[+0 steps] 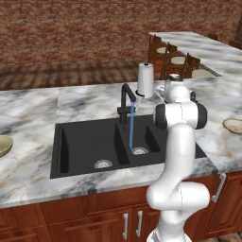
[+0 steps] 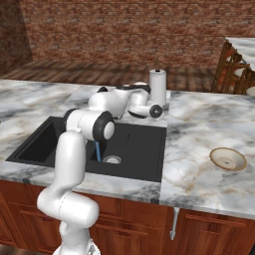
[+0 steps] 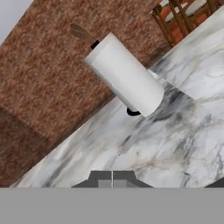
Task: Rinse each bowl for a few seconds and place them down in the sink or on the counter.
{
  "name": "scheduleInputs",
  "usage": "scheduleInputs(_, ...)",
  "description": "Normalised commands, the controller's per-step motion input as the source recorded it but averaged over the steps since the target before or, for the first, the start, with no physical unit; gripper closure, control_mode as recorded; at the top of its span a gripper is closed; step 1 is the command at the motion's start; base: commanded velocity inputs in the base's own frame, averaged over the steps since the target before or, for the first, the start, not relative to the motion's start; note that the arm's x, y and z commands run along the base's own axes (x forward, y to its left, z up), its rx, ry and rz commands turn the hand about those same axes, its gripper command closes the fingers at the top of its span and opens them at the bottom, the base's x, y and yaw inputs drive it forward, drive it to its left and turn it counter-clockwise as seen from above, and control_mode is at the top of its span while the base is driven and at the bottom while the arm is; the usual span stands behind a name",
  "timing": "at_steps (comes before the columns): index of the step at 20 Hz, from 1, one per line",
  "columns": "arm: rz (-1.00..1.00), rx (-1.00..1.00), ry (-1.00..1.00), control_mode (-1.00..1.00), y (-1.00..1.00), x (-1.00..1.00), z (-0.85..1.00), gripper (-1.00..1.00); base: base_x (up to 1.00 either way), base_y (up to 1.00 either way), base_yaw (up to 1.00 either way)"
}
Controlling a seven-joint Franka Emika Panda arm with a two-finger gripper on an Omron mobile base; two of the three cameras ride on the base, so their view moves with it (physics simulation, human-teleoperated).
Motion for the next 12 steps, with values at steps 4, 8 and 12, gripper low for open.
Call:
scheduleInputs(4,0.02,0.13,-0.06,-1.0,-0.64,-0.4,0.72,1.0,0.0,0.0,0.0)
scheduleInputs(8,0.0,0.09,0.0,-1.0,-0.29,-0.45,0.78,-1.0,0.0,0.0,0.0)
scheduleInputs(12,-0.08,0.06,0.07,-1.0,-0.19,-0.49,0.73,-1.0,0.0,0.0,0.0)
